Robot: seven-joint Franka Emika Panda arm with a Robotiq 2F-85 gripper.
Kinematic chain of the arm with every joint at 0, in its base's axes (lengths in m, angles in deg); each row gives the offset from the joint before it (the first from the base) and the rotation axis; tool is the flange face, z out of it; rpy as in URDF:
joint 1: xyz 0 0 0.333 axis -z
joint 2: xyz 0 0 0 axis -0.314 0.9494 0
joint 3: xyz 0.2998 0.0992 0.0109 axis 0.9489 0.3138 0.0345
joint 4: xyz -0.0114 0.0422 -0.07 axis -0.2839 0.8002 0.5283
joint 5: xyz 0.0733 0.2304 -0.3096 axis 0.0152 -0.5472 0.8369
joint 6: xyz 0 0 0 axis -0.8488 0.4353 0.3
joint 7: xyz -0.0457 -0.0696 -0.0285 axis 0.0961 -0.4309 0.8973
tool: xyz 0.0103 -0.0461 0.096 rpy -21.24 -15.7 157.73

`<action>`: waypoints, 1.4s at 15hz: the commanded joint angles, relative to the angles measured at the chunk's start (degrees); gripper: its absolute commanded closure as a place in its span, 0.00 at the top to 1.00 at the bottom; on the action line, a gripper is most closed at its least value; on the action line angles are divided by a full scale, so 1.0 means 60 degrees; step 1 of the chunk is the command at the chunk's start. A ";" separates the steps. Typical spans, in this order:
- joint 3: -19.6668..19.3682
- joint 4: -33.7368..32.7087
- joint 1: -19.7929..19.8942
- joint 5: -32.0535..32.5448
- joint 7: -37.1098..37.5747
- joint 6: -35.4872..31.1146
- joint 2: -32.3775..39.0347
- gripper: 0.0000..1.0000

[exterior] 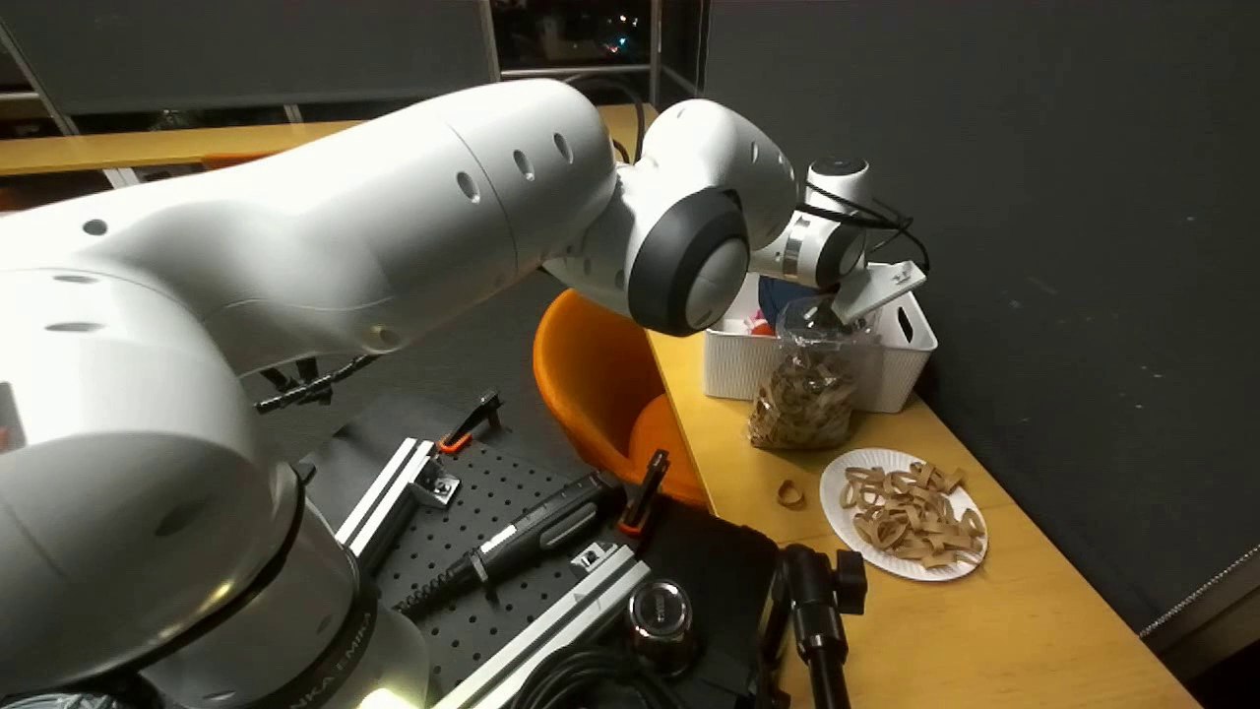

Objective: Take the peach t-shirt out of the container and put it on the backrest of the chair.

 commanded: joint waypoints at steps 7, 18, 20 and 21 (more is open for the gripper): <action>0.0639 -0.1003 0.0109 -0.0544 -0.0545 0.0595 0.0190 0.01; 0.1075 -0.1492 -0.0143 -0.0433 -0.0238 0.0739 -0.0403 0.01; 0.0821 -0.1381 -0.0265 -0.0318 0.0255 0.0994 -0.0757 0.01; 0.0668 -0.1311 -0.0325 -0.0233 0.0550 0.1194 -0.0976 0.01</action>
